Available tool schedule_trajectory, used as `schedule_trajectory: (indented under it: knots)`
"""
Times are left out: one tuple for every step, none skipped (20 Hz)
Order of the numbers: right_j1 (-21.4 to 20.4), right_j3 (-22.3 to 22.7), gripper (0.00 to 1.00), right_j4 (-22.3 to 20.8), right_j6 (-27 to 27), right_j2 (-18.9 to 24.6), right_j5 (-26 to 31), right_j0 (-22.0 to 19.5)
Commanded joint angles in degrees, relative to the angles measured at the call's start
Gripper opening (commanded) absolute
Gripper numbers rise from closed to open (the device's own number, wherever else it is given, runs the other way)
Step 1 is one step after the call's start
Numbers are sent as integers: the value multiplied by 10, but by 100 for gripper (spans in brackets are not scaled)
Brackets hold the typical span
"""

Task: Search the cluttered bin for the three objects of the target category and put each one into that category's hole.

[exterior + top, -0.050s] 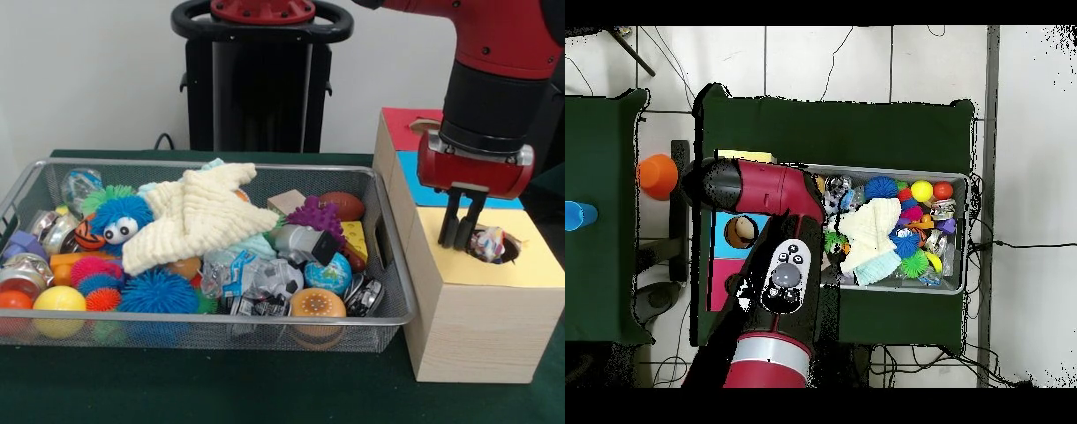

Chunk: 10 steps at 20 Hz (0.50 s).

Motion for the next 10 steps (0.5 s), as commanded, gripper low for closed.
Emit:
schedule_trajectory:
  knots:
    - [26, 20, 0, 3, 83, 71, -37, -3]
    - [25, 22, 0, 4, 83, 73, -37, -3]
    - [25, 22, 0, 4, 83, 73, -37, -4]
    - [25, 22, 0, 3, 80, 75, -38, -4]
    - [25, 23, 0, 3, 78, 77, -36, -5]
    - [24, 25, 0, 4, 77, 80, -36, -5]
    - [23, 26, 0, 4, 77, 81, -37, -6]
    - [23, 27, 0, 6, 78, 83, -37, -6]
    - [24, 27, 0, 7, 77, 85, -35, -6]
    - [24, 26, 0, 7, 76, 87, -34, -6]
